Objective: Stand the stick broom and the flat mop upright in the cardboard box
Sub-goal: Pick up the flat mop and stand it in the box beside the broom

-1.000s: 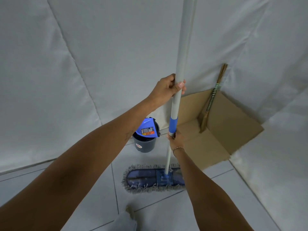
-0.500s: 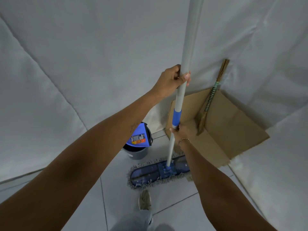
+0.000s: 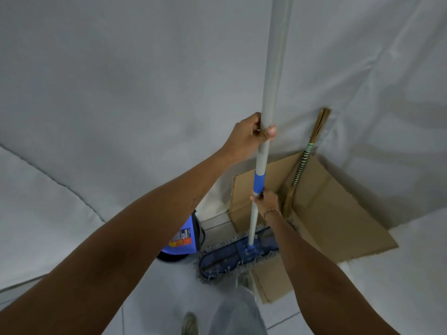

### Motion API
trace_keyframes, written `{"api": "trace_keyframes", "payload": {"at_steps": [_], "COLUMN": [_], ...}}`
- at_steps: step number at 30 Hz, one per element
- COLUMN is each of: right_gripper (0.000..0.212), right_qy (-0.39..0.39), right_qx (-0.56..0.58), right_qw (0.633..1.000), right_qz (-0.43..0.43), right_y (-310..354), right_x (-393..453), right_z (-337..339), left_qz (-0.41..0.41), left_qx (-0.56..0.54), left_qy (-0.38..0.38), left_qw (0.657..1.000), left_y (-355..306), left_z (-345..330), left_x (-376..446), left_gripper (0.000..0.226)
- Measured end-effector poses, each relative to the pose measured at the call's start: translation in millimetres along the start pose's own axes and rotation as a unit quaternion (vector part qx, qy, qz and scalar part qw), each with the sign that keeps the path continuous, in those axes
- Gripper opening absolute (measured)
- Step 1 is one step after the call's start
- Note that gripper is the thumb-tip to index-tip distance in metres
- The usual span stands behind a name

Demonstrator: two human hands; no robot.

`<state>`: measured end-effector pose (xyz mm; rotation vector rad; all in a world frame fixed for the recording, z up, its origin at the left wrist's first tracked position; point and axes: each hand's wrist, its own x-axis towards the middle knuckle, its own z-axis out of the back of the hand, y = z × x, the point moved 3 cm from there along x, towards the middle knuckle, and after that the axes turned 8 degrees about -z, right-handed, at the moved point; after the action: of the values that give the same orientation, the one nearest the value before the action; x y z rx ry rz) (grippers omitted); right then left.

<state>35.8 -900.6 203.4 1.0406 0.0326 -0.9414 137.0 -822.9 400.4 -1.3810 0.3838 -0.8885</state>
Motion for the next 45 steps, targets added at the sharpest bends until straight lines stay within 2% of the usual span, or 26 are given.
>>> {"api": "trace_keyframes", "payload": {"at_steps": [5, 8, 15, 20, 24, 28, 33, 38, 41, 45], "right_gripper": [0.027, 0.027, 0.029, 0.033, 0.037, 0.037, 0.036, 0.034, 0.031, 0.031], "right_qy": [0.015, 0.023, 0.032, 0.080, 0.136, 0.138, 0.116, 0.171, 0.172, 0.156], "right_qx": [-0.003, -0.007, -0.022, -0.039, -0.046, -0.048, -0.041, -0.103, -0.126, -0.139], "right_qw": [1.000, 0.999, 0.999, 0.993, 0.979, 0.981, 0.986, 0.973, 0.973, 0.975], "right_qz": [-0.008, -0.021, -0.033, -0.082, -0.143, -0.128, -0.112, -0.111, -0.091, -0.075], "right_y": [7.5, 2.8, -9.7, -31.7, -45.0, -54.6, -48.0, -43.5, -36.7, -31.7], "right_x": [76.1, 116.7, 180.8, 213.2, 239.9, 258.6, 268.0, 276.7, 274.9, 248.5], "right_z": [40.4, 67.3, 102.1, 89.5, 81.5, 76.3, 69.6, 73.4, 82.2, 102.1], "left_qz": [0.025, 0.034, 0.057, 0.116, 0.153, 0.165, 0.185, 0.203, 0.217, 0.226], "left_qx": [0.001, 0.011, 0.027, 0.101, 0.105, 0.078, 0.099, 0.097, 0.104, 0.111], "left_qy": [-0.001, 0.007, 0.005, 0.002, 0.024, -0.011, 0.004, -0.021, 0.012, 0.023], "left_qw": [1.000, 0.999, 0.998, 0.988, 0.982, 0.983, 0.978, 0.974, 0.971, 0.968], "left_y": [29.8, 44.0, 70.6, 121.6, 152.7, 170.7, 175.7, 178.1, 170.3, 151.0], "left_z": [-29.8, -53.3, -89.6, -97.3, -109.8, -109.9, -104.0, -106.4, -105.0, -97.8], "left_x": [85.6, 128.6, 190.9, 201.6, 199.1, 205.5, 221.7, 219.3, 213.6, 187.2], "left_gripper": [0.033, 0.027, 0.023, 0.043, 0.039, 0.036, 0.035, 0.037, 0.039, 0.026]}}
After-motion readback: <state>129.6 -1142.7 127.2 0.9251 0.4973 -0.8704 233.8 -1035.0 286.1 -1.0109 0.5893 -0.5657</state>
